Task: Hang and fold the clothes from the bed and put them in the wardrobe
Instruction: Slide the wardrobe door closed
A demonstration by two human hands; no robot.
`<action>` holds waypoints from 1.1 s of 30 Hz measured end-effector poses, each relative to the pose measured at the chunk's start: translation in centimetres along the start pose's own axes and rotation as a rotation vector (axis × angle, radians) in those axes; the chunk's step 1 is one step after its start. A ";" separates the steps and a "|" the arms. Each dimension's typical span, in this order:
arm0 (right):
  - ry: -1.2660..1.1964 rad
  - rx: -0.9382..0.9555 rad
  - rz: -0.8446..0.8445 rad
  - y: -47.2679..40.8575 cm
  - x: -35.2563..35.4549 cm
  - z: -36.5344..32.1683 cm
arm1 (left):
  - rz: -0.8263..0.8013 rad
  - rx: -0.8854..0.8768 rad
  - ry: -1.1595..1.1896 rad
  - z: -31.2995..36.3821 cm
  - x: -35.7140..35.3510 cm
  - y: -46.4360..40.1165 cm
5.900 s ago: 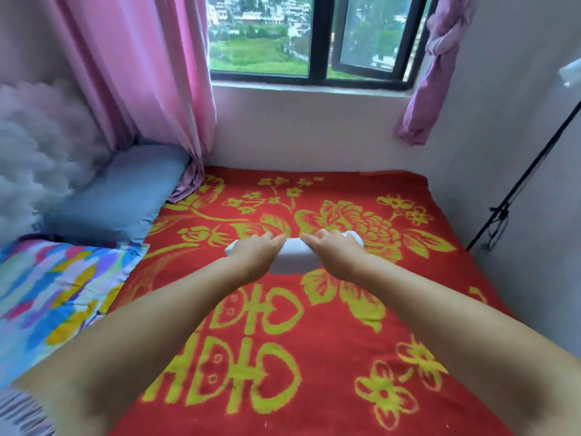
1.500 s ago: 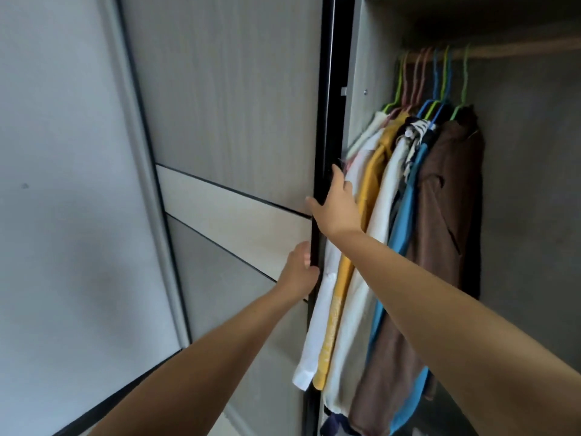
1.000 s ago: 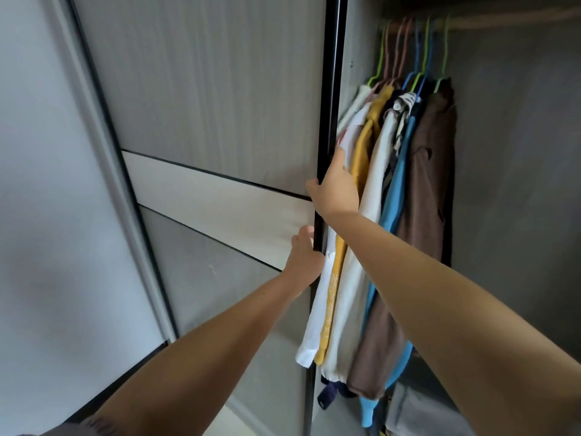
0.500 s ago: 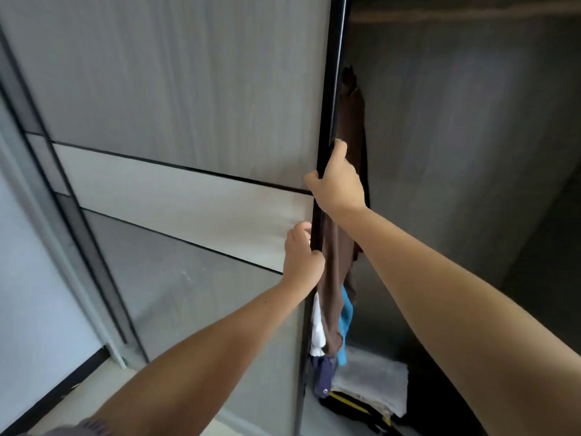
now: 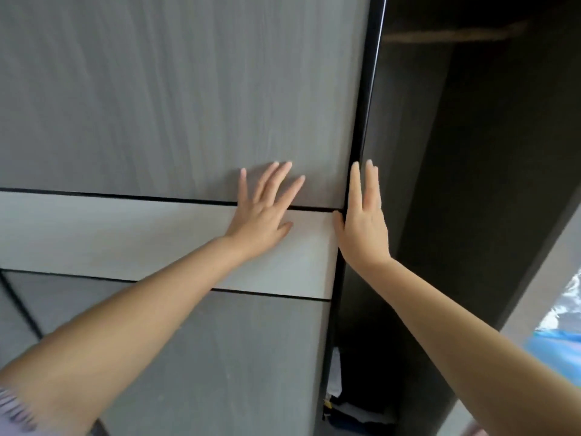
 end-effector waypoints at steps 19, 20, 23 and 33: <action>-0.181 -0.577 -0.098 7.2 -0.7 7.4 | -0.065 -0.500 -0.462 9.8 4.4 -14.2; -0.227 -0.597 -0.066 7.1 -0.5 7.7 | -0.067 -0.513 -0.453 10.6 4.5 -14.6; -0.332 -0.623 0.021 6.7 -0.2 7.9 | -0.050 -0.525 -0.446 12.5 4.6 -15.7; -0.412 -0.669 0.170 6.3 1.5 11.0 | -0.004 -0.559 -0.469 17.7 4.8 -17.9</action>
Point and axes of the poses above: each hand's wrist, its own y-axis away from the middle knuckle, its own x-axis out of the back of the hand, z = x × y, the point moved 1 cm from there along -y, towards the middle knuckle, and after that the axes turned 10 degrees about -z, right-handed, at the moved point
